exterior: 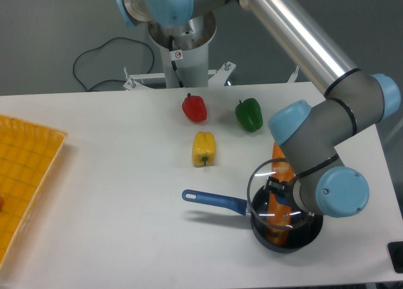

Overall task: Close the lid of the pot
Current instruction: 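Press the lid down onto the pan rim around the baguette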

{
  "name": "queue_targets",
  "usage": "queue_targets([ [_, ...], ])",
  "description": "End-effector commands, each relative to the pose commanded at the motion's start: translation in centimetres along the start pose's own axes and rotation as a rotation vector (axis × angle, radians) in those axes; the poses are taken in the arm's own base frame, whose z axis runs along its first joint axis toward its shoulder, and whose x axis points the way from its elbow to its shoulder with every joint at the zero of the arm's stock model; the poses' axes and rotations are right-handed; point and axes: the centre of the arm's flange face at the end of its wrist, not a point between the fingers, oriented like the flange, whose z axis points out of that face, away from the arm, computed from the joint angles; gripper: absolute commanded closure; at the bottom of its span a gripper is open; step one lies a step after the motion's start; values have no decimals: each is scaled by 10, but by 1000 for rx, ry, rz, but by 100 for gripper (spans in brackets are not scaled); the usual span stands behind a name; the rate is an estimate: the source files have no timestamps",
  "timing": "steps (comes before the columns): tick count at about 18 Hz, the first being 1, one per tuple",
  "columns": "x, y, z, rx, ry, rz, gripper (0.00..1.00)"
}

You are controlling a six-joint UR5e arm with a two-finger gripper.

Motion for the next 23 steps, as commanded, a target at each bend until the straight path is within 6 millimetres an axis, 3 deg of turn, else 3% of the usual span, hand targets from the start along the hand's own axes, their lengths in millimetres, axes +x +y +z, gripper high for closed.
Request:
queue_targets([
  [9,-1,-1,5,-21,-7,1,42],
  [15,-1,-2,7,-22,-6,7,24],
  [23,0,-5,9,-16,-15,12,17],
])
